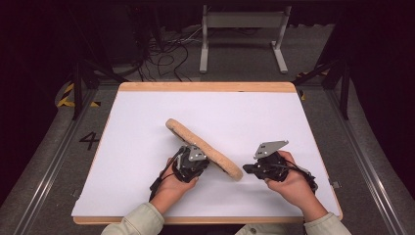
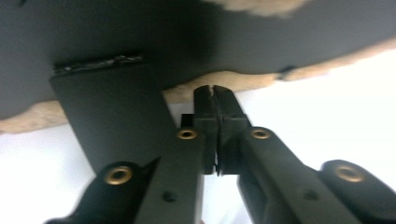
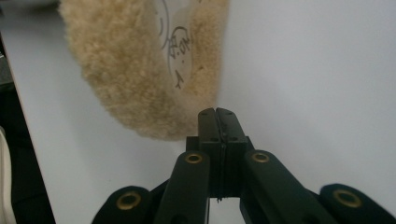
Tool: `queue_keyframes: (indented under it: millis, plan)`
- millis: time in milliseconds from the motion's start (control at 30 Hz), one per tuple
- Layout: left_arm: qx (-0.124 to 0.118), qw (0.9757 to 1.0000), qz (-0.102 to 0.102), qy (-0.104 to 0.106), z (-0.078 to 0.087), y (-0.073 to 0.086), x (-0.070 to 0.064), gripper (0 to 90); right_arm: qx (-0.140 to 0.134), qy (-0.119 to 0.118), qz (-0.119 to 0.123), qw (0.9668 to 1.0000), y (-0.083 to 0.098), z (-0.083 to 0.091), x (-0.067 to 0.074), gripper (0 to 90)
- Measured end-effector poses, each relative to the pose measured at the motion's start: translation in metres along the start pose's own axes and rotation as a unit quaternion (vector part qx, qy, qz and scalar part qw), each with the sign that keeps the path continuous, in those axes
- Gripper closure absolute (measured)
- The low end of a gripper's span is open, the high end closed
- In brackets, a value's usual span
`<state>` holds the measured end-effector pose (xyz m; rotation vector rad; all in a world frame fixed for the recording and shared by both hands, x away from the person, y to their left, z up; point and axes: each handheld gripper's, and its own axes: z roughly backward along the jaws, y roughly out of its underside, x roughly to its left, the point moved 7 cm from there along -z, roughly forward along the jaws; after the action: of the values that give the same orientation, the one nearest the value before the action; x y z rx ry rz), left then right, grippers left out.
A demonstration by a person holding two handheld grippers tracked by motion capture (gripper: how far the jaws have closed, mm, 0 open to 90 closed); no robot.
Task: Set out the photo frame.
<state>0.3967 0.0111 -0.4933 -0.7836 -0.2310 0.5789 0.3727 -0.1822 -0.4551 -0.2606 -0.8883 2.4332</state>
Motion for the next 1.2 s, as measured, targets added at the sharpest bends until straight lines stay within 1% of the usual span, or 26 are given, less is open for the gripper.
queue_keyframes:
  millis: [33, 100, 133, 167, 200, 233, 267, 367, 433, 567, 633, 667, 700, 733, 800, 867, 900, 933, 967, 1000, 1033, 1067, 1100, 1167, 1200]
  plan:
    - [-0.005, 0.9999, 0.003, 0.012, 0.007, 0.003, 0.000, 84.8, 0.003, -0.002, 0.003, 1.0000, 0.000, -0.003, 0.002, 90.0]
    - [-0.010, 0.9998, 0.006, 0.014, 0.015, 0.006, 0.001, 85.0, 0.009, -0.005, 0.008, 0.9999, 0.000, -0.007, 0.006, 90.0]
    - [-0.010, 0.9998, 0.006, 0.014, 0.015, 0.006, 0.001, 85.1, 0.013, -0.006, 0.010, 0.9999, 0.000, -0.008, 0.008, 90.0]
    - [-0.015, 0.9997, 0.013, 0.016, 0.024, 0.009, 0.004, 85.1, 0.015, -0.008, 0.013, 0.9998, 0.000, -0.008, 0.009, 90.0]
    - [-0.015, 0.9997, 0.013, 0.016, 0.024, 0.009, 0.004, 85.1, 0.015, -0.008, 0.013, 0.9998, 0.000, -0.008, 0.009, 90.0]
    - [-0.017, 0.9997, 0.015, 0.013, 0.028, 0.011, 0.006, 85.1, 0.019, -0.014, 0.017, 0.9996, -0.001, -0.008, 0.012, 90.0]
    - [-0.020, 0.9996, 0.018, 0.011, 0.032, 0.013, 0.009, 85.1, 0.019, -0.014, 0.017, 0.9996, -0.001, -0.008, 0.012, 90.0]
    - [-0.030, 0.9989, 0.036, 0.007, 0.041, 0.016, 0.019, 85.1, 0.022, -0.021, 0.023, 0.9993, -0.001, -0.009, 0.019, 90.0]
    - [-0.034, 0.9986, 0.041, 0.005, 0.044, 0.018, 0.024, 85.0, 0.026, -0.029, 0.028, 0.9989, -0.002, -0.010, 0.023, 90.0]
    - [-0.039, 0.9974, 0.061, 0.001, 0.050, 0.021, 0.031, 85.0, 0.030, -0.042, 0.042, 0.9978, -0.003, -0.012, 0.034, 90.0]
    - [-0.041, 0.9970, 0.066, -0.001, 0.051, 0.023, 0.034, 84.9, 0.031, -0.051, 0.049, 0.9970, -0.005, -0.014, 0.041, 90.0]
    - [-0.042, 0.9970, 0.065, -0.004, 0.052, 0.023, 0.036, 84.9, 0.031, -0.055, 0.054, 0.9965, -0.005, -0.015, 0.043, 90.0]
    - [-0.042, 0.9966, 0.071, -0.004, 0.053, 0.024, 0.037, 85.0, 0.032, -0.058, 0.056, 0.9962, -0.006, -0.016, 0.046, 90.0]
    - [-0.042, 0.9966, 0.071, -0.004, 0.053, 0.024, 0.037, 84.9, 0.032, -0.058, 0.056, 0.9962, -0.006, -0.016, 0.046, 90.0]
    - [-0.044, 0.9964, 0.072, -0.007, 0.055, 0.024, 0.039, 85.0, 0.034, -0.072, 0.068, 0.9945, -0.009, -0.020, 0.057, 90.0]
    - [-0.045, 0.9961, 0.075, -0.010, 0.056, 0.025, 0.041, 85.0, 0.033, -0.074, 0.071, 0.9941, -0.009, -0.021, 0.059, 90.0]
    - [-0.044, 0.9962, 0.074, -0.013, 0.057, 0.026, 0.043, 84.9, 0.033, -0.085, 0.073, 0.9931, -0.012, -0.024, 0.067, 90.0]
    - [-0.046, 0.9957, 0.080, -0.012, 0.058, 0.027, 0.043, 84.9, 0.033, -0.089, 0.076, 0.9926, -0.013, -0.025, 0.069, 90.0]
    - [-0.045, 0.9958, 0.078, -0.014, 0.059, 0.027, 0.045, 84.8, 0.031, -0.095, 0.078, 0.9920, -0.014, -0.027, 0.073, 90.0]
    - [-0.046, 0.9955, 0.081, -0.015, 0.059, 0.028, 0.046, 84.8, 0.031, -0.095, 0.078, 0.9920, -0.014, -0.027, 0.073, 90.0]
    - [-0.047, 0.9951, 0.085, -0.019, 0.061, 0.030, 0.049, 84.8, 0.029, -0.101, 0.085, 0.9908, -0.017, -0.030, 0.079, 90.0]
    - [-0.047, 0.9951, 0.085, -0.019, 0.061, 0.030, 0.049, 84.8, 0.029, -0.101, 0.085, 0.9908, -0.017, -0.030, 0.079, 90.0]
    - [-0.047, 0.9948, 0.088, -0.019, 0.062, 0.031, 0.050, 84.8, 0.028, -0.105, 0.087, 0.9903, -0.019, -0.032, 0.081, 90.0]
    - [-0.047, 0.9948, 0.087, -0.022, 0.063, 0.032, 0.052, 84.8, 0.024, -0.113, 0.092, 0.9890, -0.020, -0.034, 0.086, 90.0]
    - [-0.047, 0.9945, 0.090, -0.023, 0.063, 0.033, 0.052, 84.9, 0.024, -0.111, 0.095, 0.9890, -0.021, -0.034, 0.086, 90.0]
